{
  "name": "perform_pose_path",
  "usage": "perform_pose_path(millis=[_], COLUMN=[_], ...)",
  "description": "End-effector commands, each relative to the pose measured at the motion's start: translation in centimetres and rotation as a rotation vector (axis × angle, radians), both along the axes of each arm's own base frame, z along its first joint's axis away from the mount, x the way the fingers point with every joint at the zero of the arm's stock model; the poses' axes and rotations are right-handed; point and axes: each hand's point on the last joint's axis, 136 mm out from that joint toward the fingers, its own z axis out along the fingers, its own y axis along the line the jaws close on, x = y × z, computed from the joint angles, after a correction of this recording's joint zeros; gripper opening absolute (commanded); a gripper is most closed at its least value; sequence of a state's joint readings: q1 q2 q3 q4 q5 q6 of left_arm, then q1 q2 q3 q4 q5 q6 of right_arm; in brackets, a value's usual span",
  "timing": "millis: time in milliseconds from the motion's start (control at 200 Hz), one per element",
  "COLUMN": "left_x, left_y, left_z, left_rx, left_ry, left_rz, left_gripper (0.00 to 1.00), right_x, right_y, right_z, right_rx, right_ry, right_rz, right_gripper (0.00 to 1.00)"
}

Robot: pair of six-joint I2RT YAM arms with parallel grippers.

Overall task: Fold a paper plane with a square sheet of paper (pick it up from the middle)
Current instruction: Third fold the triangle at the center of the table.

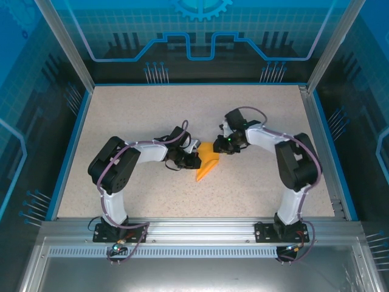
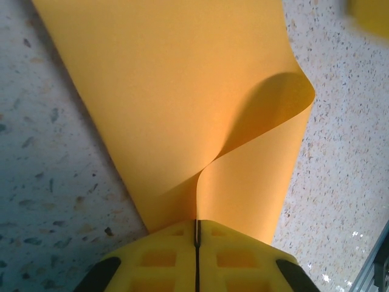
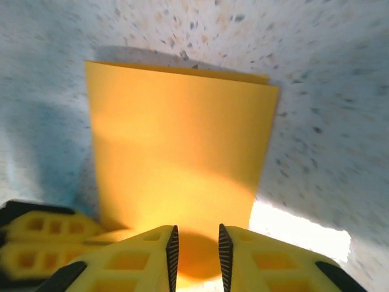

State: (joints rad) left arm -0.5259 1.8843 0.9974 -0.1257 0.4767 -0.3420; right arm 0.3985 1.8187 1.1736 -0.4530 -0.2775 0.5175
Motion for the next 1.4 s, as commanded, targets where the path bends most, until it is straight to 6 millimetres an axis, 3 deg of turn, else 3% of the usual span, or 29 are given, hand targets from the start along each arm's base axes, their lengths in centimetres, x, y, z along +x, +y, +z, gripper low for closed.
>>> perform_pose_path(millis=[0,165,310,445,655,1391], left_x=[-0.3,-0.4,-0.6,-0.8,-1.1,-0.9], left_y=[0.6,0.4,0.4,0.3,0.4,0.2], left_z=[-0.9,-0.9,-0.9,-0.9,-1.3,-1.4], left_rx=[0.018,0.009,0.003,-0.003,-0.001,-0.003], left_ry=[0.028,0.034,0.04,0.045,0.057,0.065], left_rz=[0.01,-0.002,-0.012,-0.017,-0.023,-0.028], left_gripper=[0.06,0.06,0.06,0.07,0.07,0.07], right_x=[0.3,-3.2,-8.6,-11.6,-12.2,-11.7], right_y=[-0.8,2.1,6.0,9.2,10.7,9.6], right_z=[4.1,5.1,2.4,0.8,-0.3,-4.3], right_rx=[0.09,0.288,0.332,0.302,0.311,0.283], right_ry=[-0.09,-0.106,-0.054,-0.017,-0.001,0.036], right_rz=[-0.074,-0.063,-0.025,0.012,0.019,-0.027], right_gripper=[0.26,0.13,0.09,0.06,0.07,0.08])
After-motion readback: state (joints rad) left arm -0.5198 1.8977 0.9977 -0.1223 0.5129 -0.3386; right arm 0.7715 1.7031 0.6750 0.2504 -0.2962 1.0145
